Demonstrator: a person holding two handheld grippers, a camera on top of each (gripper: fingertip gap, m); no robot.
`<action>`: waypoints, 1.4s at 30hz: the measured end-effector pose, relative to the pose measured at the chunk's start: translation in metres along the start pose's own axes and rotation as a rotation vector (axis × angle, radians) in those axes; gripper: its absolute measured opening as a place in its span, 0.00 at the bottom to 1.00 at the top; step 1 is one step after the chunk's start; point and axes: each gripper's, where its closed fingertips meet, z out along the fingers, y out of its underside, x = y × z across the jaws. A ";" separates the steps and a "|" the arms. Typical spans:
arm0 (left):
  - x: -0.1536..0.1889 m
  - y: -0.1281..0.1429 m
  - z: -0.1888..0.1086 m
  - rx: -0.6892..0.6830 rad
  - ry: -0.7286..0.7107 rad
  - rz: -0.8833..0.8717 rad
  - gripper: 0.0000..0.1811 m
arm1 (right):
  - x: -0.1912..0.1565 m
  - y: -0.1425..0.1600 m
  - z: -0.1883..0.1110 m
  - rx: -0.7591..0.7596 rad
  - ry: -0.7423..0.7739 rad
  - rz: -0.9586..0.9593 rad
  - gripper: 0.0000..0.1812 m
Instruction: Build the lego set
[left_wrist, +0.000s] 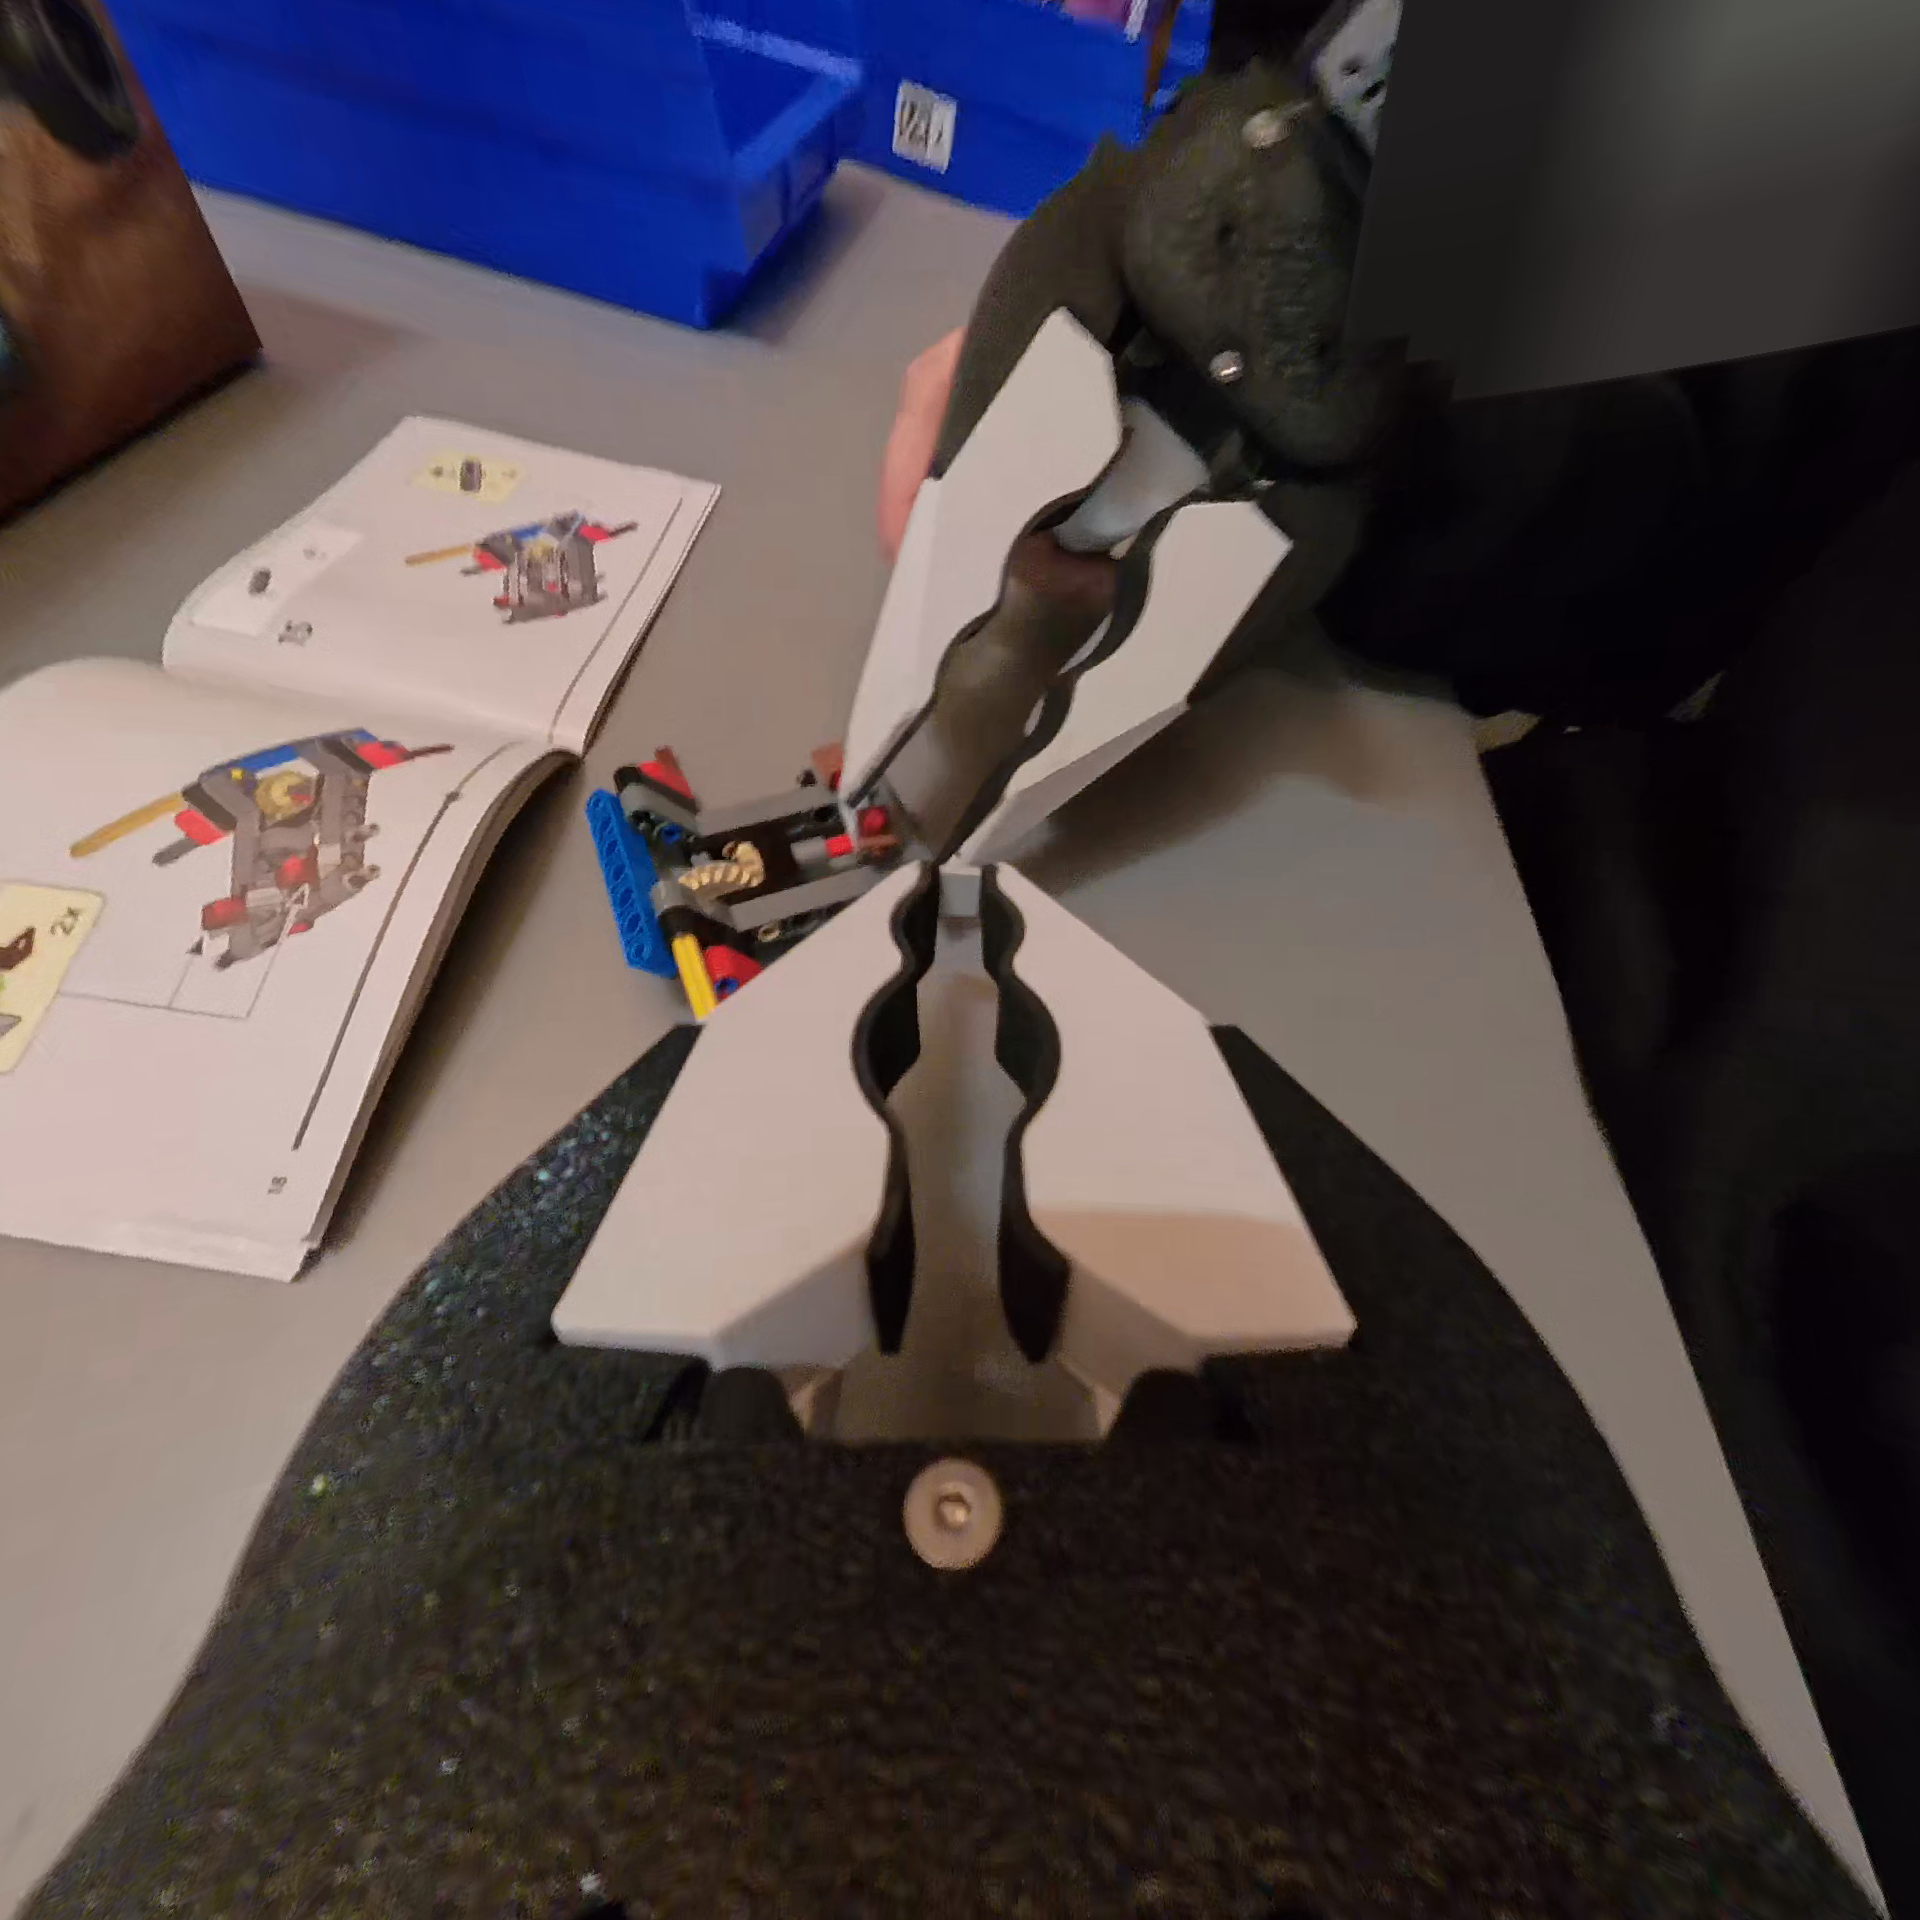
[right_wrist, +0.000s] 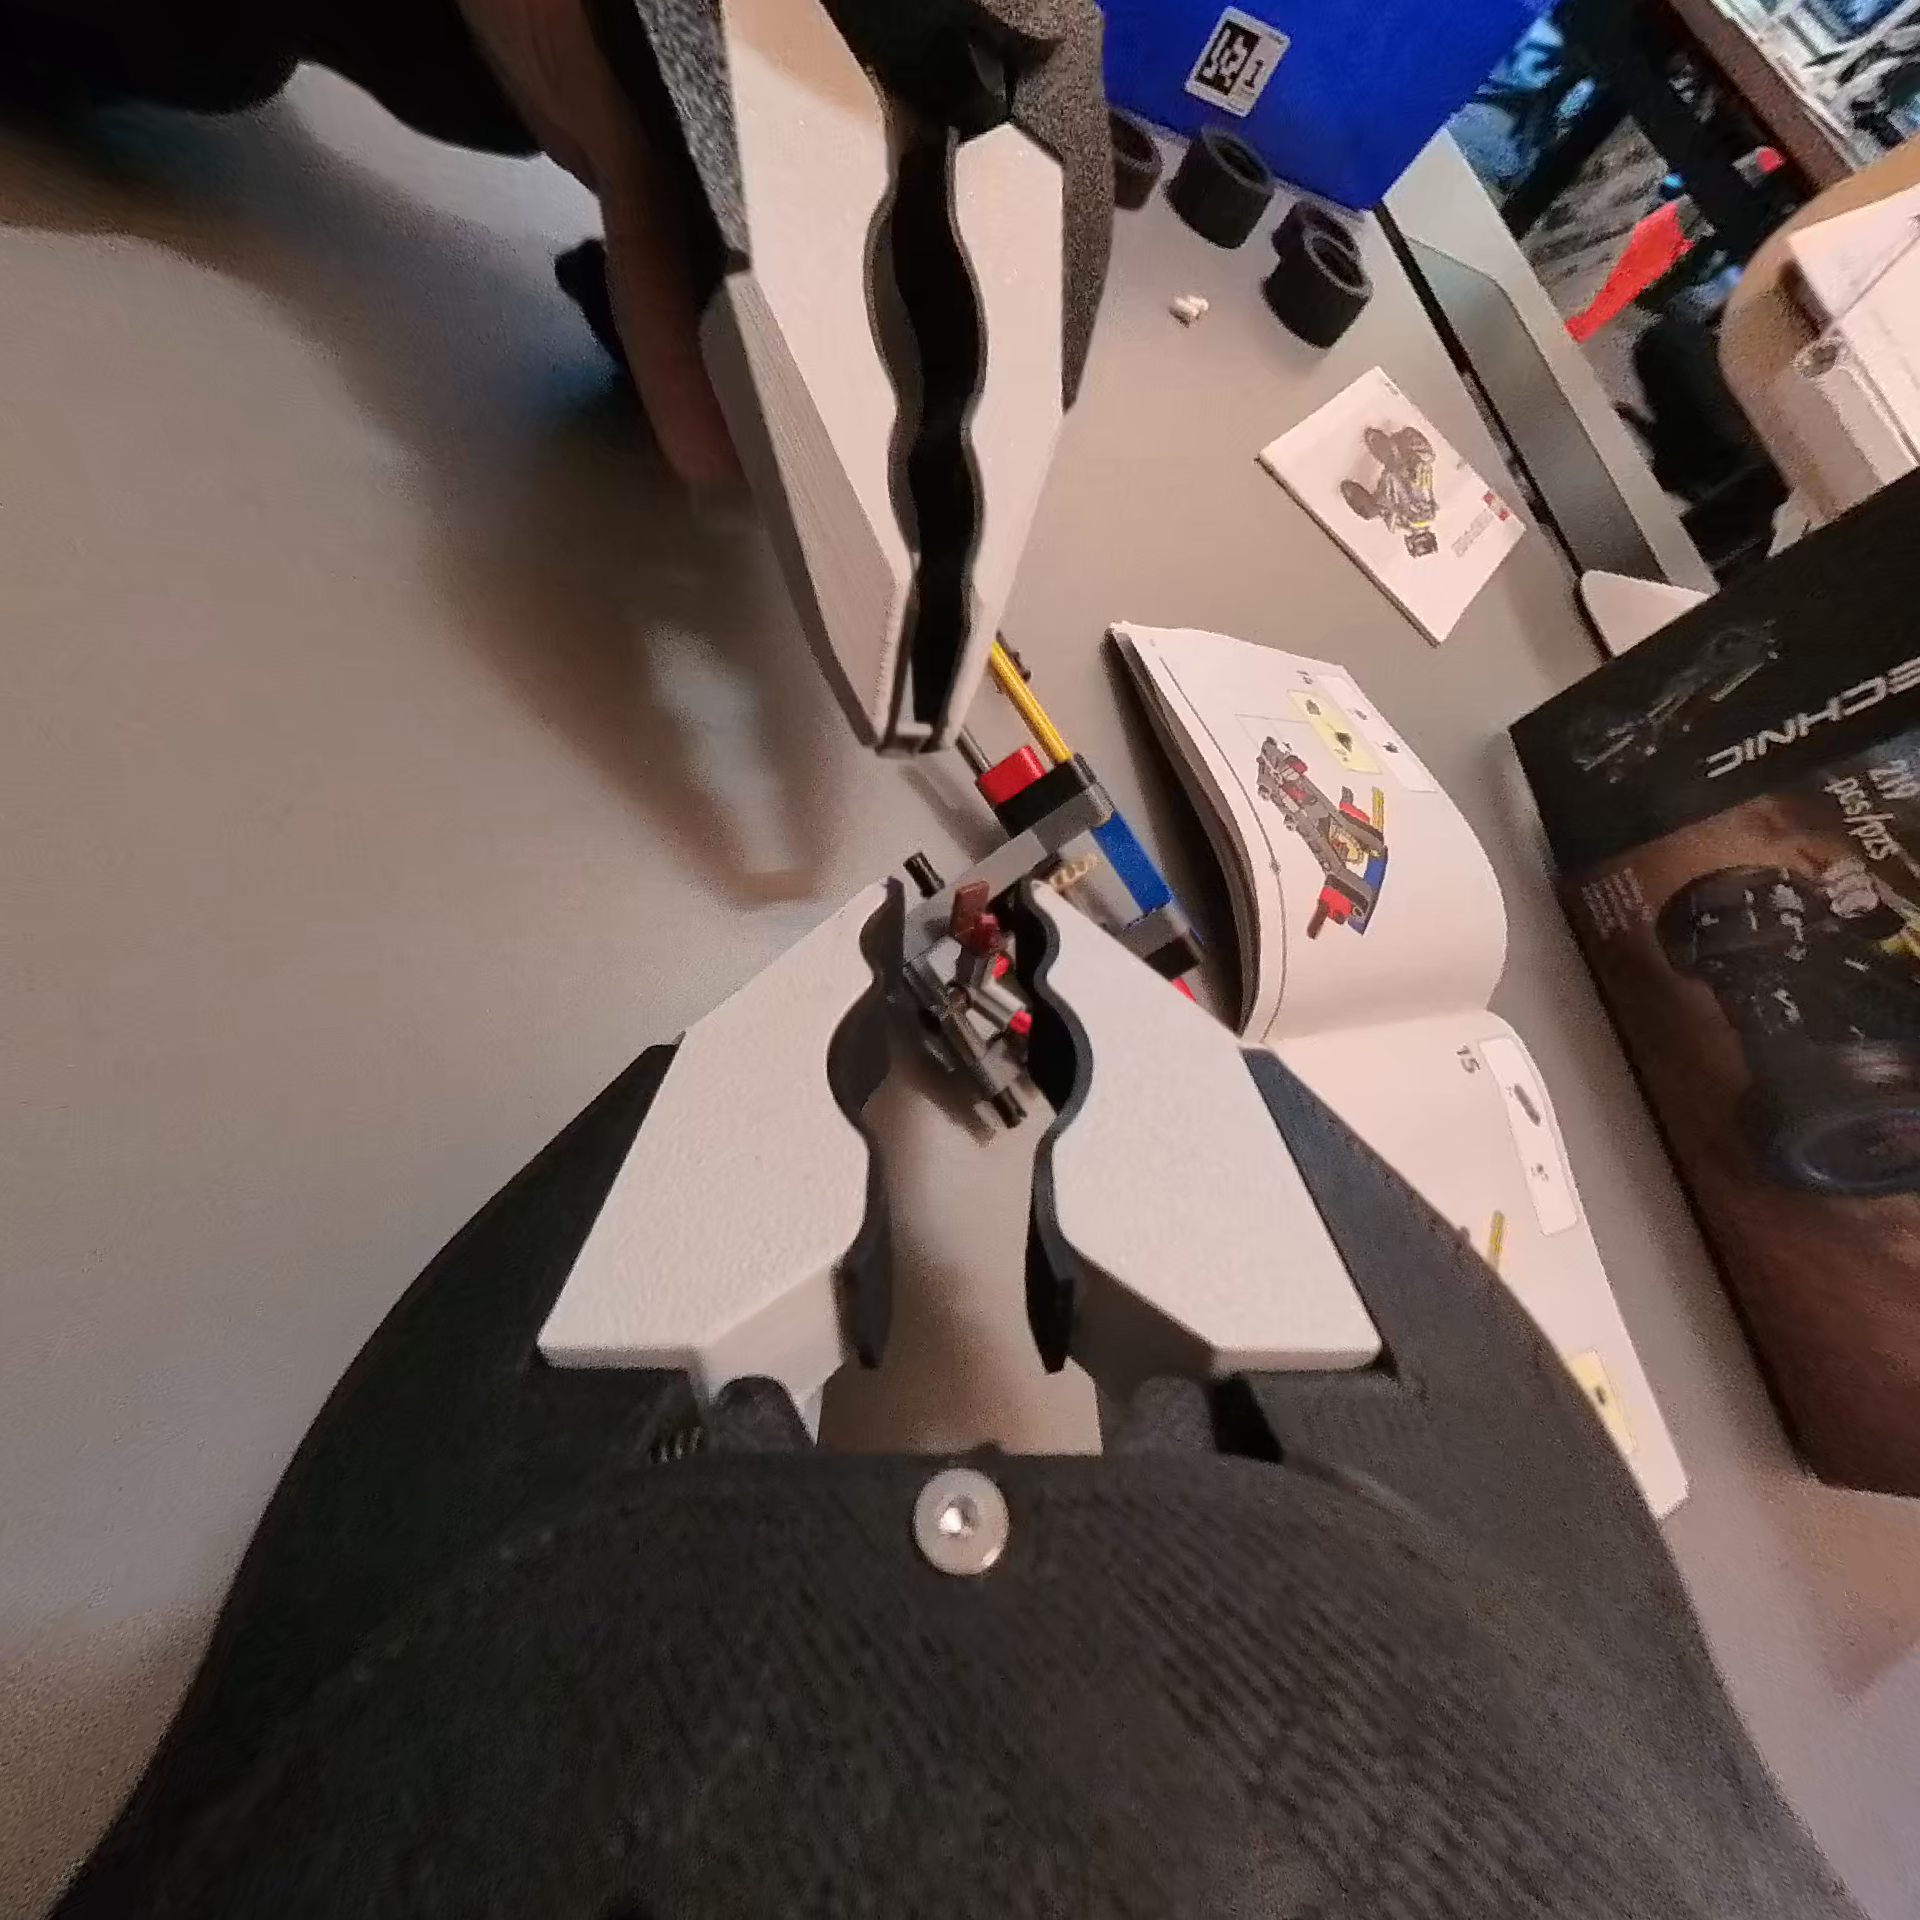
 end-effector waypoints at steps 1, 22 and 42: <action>0.003 -0.004 -0.003 0.033 0.012 0.011 0.03 | -0.001 0.000 -0.001 0.000 -0.035 0.006 0.11; 0.081 -0.081 -0.037 0.597 -0.002 0.489 0.03 | -0.022 -0.107 -0.078 0.760 -0.750 0.970 0.07; 0.073 -0.061 -0.028 0.388 -0.109 0.612 0.03 | -0.029 -0.095 -0.067 0.724 -0.753 1.088 0.02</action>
